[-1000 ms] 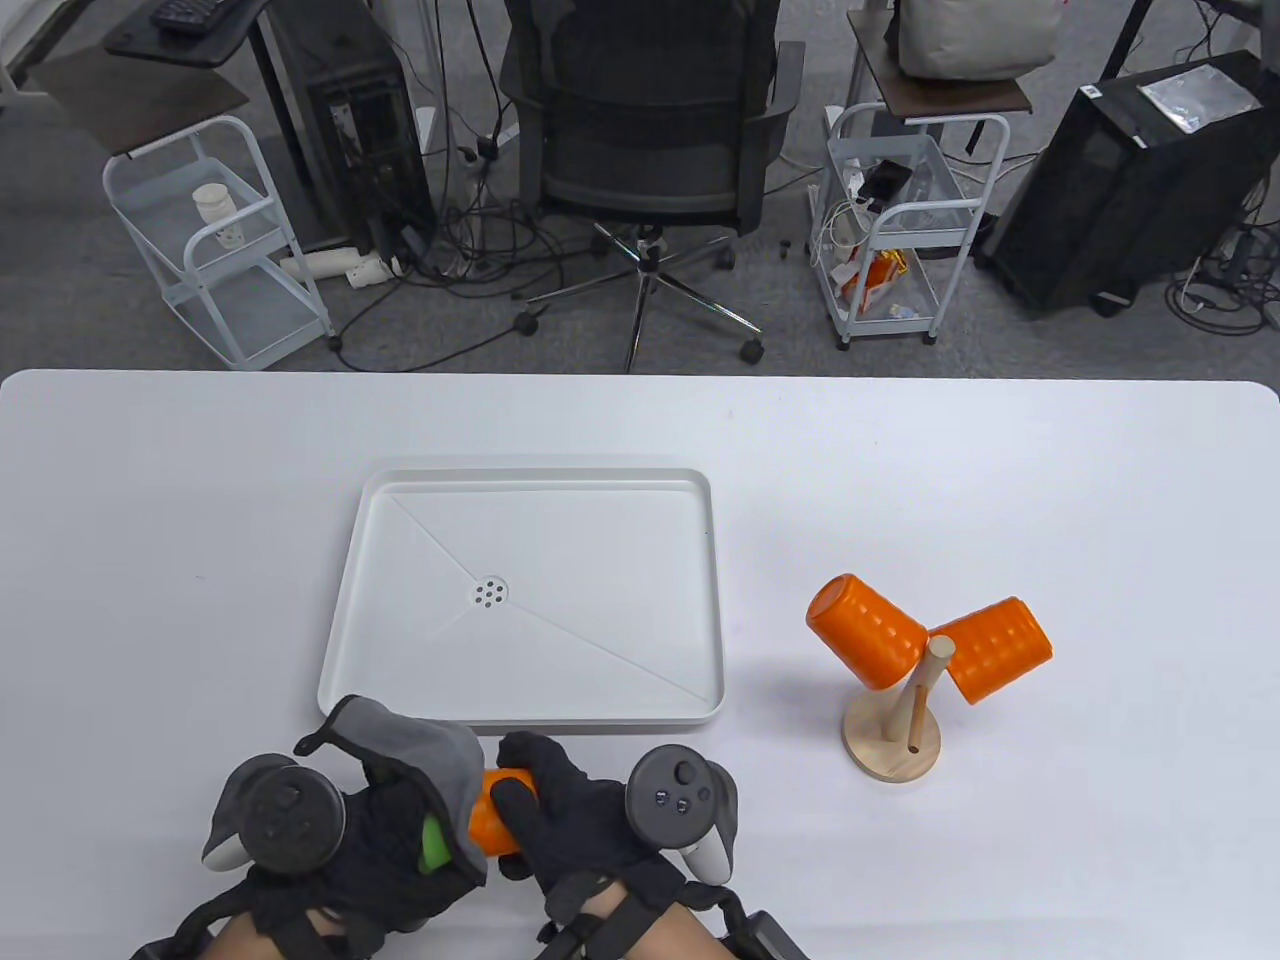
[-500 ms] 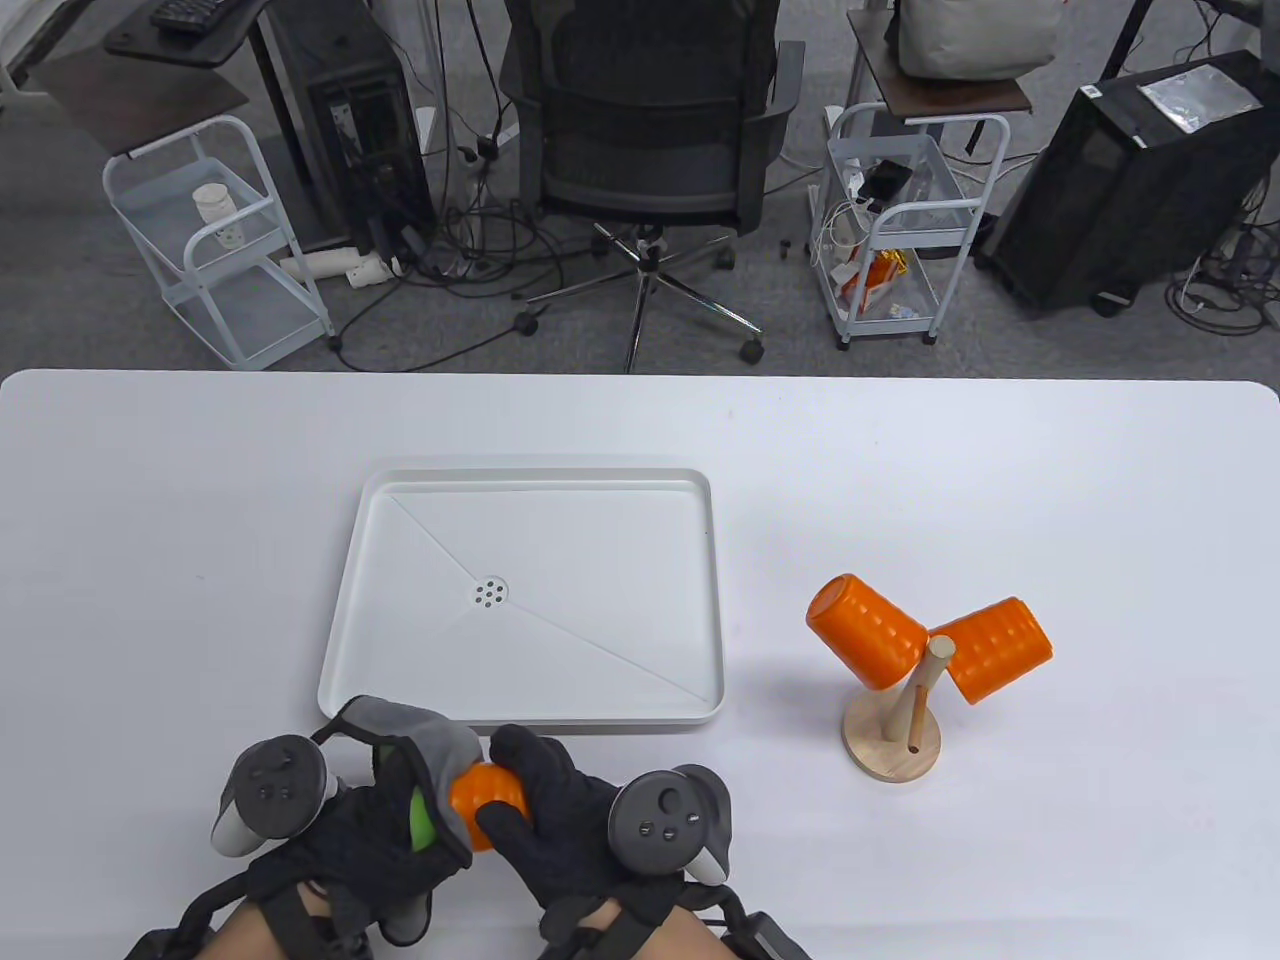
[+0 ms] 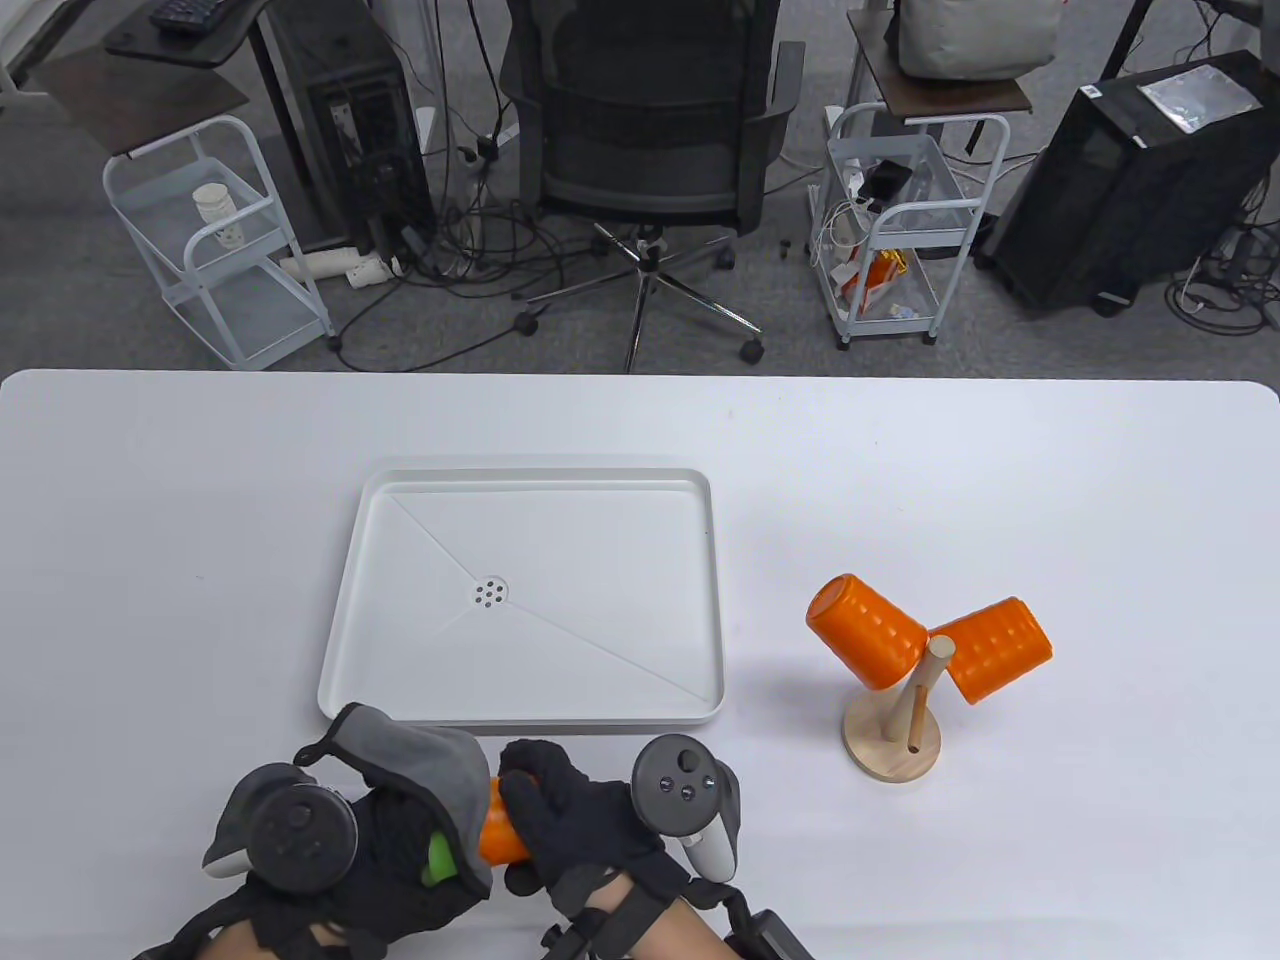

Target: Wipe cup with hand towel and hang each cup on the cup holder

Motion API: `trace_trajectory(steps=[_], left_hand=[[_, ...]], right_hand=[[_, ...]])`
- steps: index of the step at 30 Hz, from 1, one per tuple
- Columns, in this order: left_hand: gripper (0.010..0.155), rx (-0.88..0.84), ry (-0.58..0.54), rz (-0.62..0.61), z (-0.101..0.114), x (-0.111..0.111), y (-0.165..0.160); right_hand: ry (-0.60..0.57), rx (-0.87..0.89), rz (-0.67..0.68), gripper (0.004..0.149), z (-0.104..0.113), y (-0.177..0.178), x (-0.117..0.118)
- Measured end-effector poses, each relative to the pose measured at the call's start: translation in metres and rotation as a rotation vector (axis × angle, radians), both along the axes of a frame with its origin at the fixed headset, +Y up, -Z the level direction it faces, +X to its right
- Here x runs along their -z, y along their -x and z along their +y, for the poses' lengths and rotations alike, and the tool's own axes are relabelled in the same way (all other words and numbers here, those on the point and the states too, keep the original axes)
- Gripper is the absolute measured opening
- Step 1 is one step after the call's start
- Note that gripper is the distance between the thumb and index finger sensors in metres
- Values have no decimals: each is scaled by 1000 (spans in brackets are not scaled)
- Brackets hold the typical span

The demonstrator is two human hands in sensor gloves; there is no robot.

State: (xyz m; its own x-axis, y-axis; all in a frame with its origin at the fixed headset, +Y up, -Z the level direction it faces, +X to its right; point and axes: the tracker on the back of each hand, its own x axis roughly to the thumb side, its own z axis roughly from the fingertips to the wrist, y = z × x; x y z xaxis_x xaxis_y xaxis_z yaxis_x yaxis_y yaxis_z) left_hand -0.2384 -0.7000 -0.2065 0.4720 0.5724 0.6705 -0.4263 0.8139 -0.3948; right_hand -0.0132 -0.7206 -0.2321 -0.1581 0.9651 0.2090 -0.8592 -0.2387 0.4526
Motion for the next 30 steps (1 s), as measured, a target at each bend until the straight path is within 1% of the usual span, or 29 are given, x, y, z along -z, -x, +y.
trace_trajectory(steps=[2,5,10,14,22,30], left_hand=[[89,-6,5,6,-1,1,1],[88,-58,50,16,-3,4,3],[88,-178,186,9,-12,13,8],[88,-243,279,11,-19,20,12],[88,-326,378,25,-26,27,19],[87,-421,409,58,-24,31,28]], right_hand=[[-2,4,-1,76,0,0,0],[-53,0,-7,76,1,1,-1],[-243,-49,-12,74,9,5,-6],[-348,-92,1,72,13,8,-9],[-398,-92,19,72,14,11,-11],[-454,-62,-22,71,25,5,-9]])
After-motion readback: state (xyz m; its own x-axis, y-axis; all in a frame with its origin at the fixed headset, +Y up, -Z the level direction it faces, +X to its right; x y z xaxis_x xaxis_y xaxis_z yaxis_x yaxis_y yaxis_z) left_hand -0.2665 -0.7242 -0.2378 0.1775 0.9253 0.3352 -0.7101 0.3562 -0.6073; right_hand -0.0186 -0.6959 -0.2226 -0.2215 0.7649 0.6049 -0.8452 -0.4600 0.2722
